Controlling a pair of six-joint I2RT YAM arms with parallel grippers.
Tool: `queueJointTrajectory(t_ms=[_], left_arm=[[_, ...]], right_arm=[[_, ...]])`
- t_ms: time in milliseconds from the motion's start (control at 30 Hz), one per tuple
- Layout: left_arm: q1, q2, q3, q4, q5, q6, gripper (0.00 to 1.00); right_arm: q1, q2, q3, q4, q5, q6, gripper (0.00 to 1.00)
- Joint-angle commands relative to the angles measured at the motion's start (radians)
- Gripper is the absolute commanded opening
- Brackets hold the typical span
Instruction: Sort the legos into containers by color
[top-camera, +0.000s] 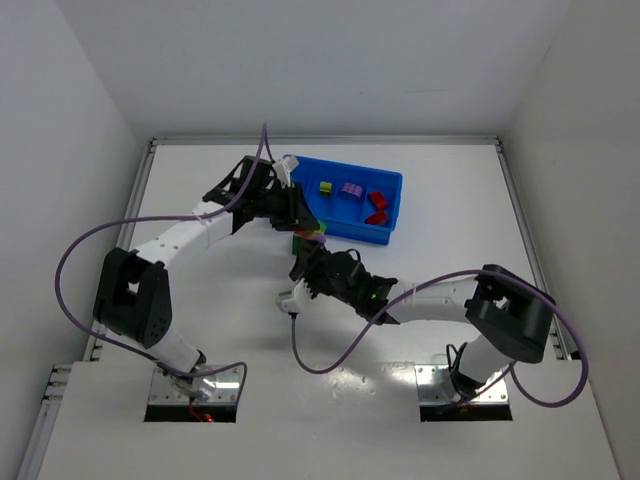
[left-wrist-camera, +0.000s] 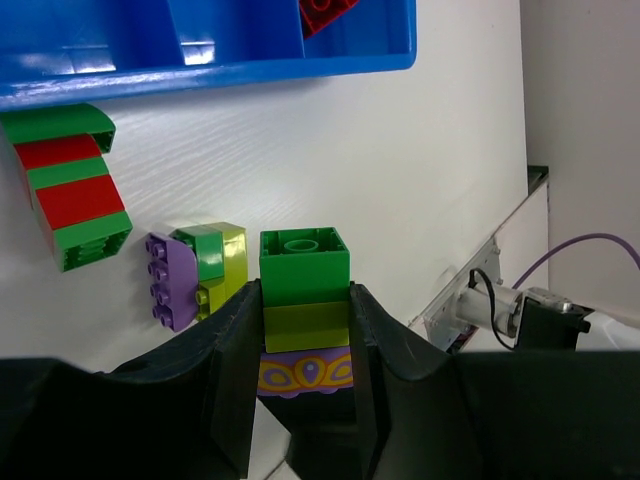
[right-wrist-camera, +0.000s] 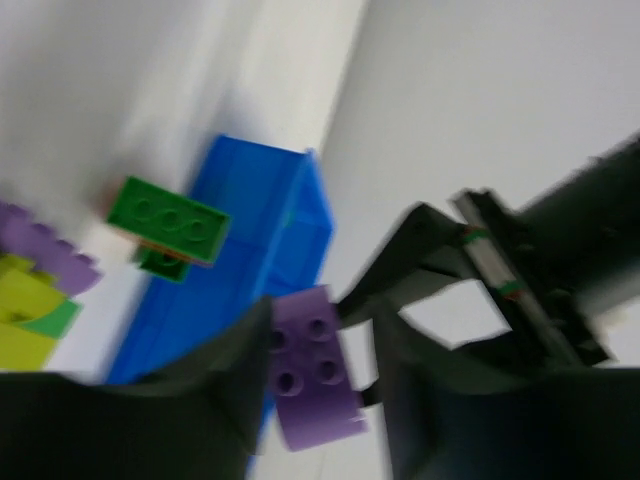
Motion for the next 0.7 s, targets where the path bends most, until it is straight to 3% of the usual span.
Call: queueJointTrajectory(t_ms=[0, 33, 67, 300, 667], left_arm=[[-0.017, -0.054, -0.006, 0.03, 0.02, -0.021, 0.0], [-0.017, -0.054, -0.016, 0.03, 0.02, -0.021, 0.0], [-0.017, -0.054, -0.016, 0.03, 0.02, -0.021, 0.0], [-0.017, -0.054, -0.016, 0.039, 0.02, -0.03, 0.0], [-0.028, -0.084, -0.025, 0.039, 0.038, -0.04, 0.0]], right_arm=[[0.019, -0.01, -0.037, 0.221, 0.033, -0.048, 0.5], [0.019, -0.027, -0.057, 0.249, 0.017, -0.057, 0.66], [0.03, -0.039, -0.083, 0.26, 0.017, -0.058, 0.7], [0.054, -0.084, -0.113, 0.197, 0.062, -0.067, 0.71], [-0.01, 0.045, -0.062, 0.255, 0.091, -0.094, 0.68]])
